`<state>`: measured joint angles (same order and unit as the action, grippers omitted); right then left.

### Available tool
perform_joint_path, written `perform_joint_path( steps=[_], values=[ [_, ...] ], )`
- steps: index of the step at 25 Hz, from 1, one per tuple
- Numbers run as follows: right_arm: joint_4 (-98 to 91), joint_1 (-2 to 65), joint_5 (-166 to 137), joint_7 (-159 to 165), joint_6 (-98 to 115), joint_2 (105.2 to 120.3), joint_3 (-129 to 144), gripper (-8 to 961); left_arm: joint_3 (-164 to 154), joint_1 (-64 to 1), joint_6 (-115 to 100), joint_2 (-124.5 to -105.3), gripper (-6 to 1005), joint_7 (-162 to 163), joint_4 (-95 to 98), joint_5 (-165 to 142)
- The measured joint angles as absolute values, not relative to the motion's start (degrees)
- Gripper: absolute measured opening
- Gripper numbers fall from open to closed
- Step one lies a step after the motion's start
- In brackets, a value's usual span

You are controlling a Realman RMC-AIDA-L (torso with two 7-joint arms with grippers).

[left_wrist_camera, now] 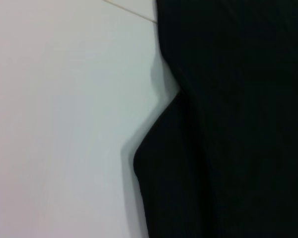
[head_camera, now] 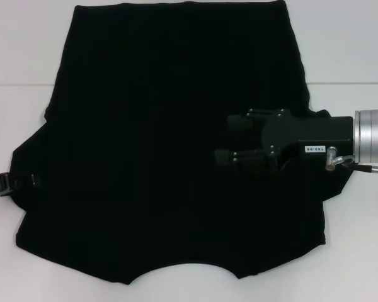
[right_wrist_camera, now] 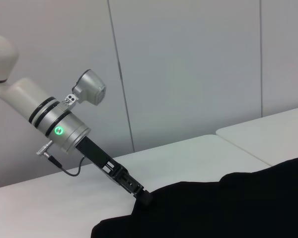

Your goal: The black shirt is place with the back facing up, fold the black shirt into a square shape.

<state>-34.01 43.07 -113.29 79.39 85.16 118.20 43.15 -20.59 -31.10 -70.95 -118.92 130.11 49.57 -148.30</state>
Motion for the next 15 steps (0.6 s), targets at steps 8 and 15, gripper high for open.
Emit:
perform_joint_path(
  steps=[8,15],
  values=[
    [-34.01,43.07,-113.30,79.36,85.17,118.20,43.06,895,-24.23,-31.39,-69.75,-119.13,673,129.15,49.77,-149.15],
    [-34.01,43.00,-113.29,79.36,85.21,118.20,43.06,895,-24.42,-31.70,-68.97,-119.16,551,129.18,49.68,-149.26]
  ],
)
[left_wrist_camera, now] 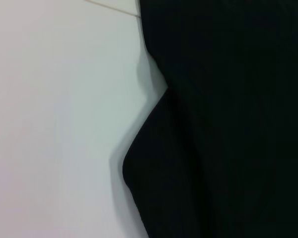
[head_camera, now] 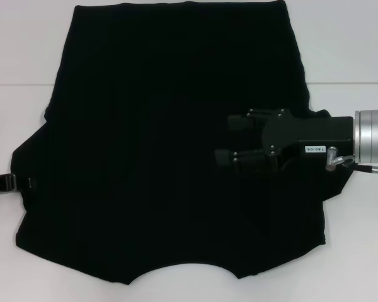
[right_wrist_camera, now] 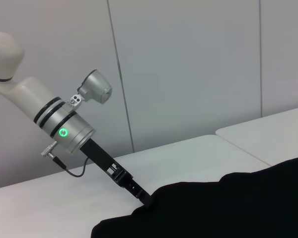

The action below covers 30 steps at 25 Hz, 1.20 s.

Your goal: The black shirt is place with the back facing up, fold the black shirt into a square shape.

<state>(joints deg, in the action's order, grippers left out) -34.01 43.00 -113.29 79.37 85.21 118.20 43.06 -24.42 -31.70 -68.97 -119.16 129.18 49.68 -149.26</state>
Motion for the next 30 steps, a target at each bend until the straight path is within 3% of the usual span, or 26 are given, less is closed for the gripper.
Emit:
perform_joint_path(
  steps=[3,5,11,30],
  values=[
    [-34.01,42.99,-113.29,79.36,85.24,118.20,43.00,894,-24.45,-31.72,-68.53,-119.12,499,129.16,49.65,-149.46],
    [-34.01,42.98,-113.29,79.36,85.25,118.20,42.98,894,-24.65,-31.73,-68.09,-119.07,283,129.17,49.60,-149.81],
    [-34.01,42.97,-113.29,79.36,85.42,118.20,42.97,894,-24.88,-31.73,-67.69,-119.11,29,129.20,49.58,-150.03],
    [-34.01,42.98,-113.16,79.36,85.33,118.29,42.97,895,-23.55,-31.64,-68.20,-118.74,-1,129.73,52.19,-152.58]
  ],
)
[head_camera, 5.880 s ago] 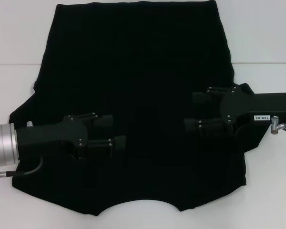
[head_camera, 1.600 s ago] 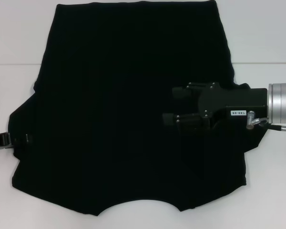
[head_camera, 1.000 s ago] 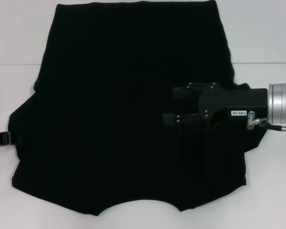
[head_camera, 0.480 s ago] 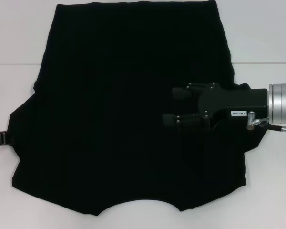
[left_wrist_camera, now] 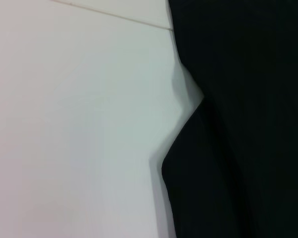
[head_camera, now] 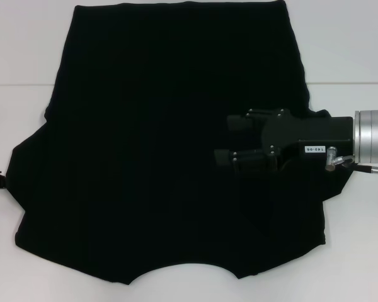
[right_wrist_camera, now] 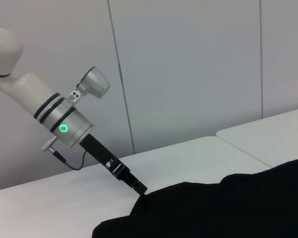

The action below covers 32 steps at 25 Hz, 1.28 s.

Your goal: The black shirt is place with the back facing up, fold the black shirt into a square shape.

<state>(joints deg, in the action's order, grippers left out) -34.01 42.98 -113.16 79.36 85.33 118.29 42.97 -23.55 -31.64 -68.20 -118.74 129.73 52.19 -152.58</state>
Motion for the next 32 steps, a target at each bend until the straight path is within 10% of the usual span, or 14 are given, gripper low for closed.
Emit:
perform_joint_path(
  steps=[32],
  values=[
    [-34.11,42.98,-111.79,79.28,85.17,118.34,42.98,894,-20.81,-31.68,-69.43,-118.59,41,130.78,52.58,-152.29]
  ],
)
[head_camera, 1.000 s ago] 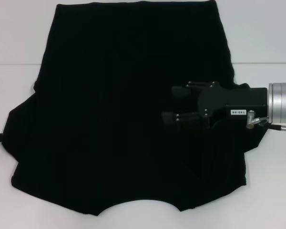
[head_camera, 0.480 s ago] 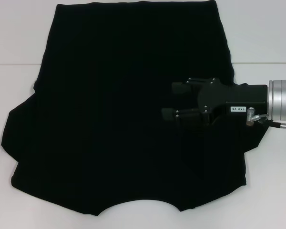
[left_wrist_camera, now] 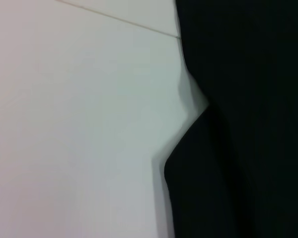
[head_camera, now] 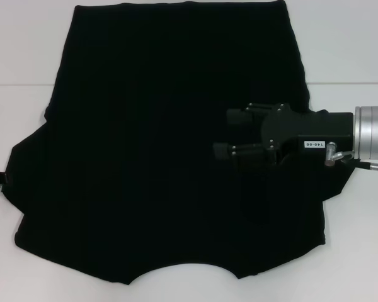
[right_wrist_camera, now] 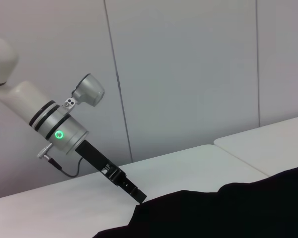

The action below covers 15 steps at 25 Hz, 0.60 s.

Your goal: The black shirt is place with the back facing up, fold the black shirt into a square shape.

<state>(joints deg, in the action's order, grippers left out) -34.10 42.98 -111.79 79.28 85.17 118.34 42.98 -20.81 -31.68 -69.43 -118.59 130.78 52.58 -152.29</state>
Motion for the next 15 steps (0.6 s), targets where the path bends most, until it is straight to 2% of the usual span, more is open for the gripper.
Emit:
perform_joint_path(
  steps=[6,8,14,15],
  values=[
    [-34.10,42.88,-111.79,79.34,85.18,118.22,42.98,894,-21.00,-31.29,-68.90,-118.69,248,131.66,52.54,-152.48],
    [-34.10,42.88,-111.79,79.34,85.19,118.21,42.98,894,-21.05,-31.26,-68.99,-118.74,479,131.66,52.48,-152.49],
    [-34.10,42.89,-111.80,79.36,85.22,118.20,42.98,894,-21.27,-31.59,-69.52,-118.87,671,131.24,51.74,-152.54],
    [-34.10,42.89,-111.80,79.36,85.22,118.20,42.98,894,-21.30,-31.62,-69.51,-118.87,673,131.23,51.71,-152.55]
  ],
)
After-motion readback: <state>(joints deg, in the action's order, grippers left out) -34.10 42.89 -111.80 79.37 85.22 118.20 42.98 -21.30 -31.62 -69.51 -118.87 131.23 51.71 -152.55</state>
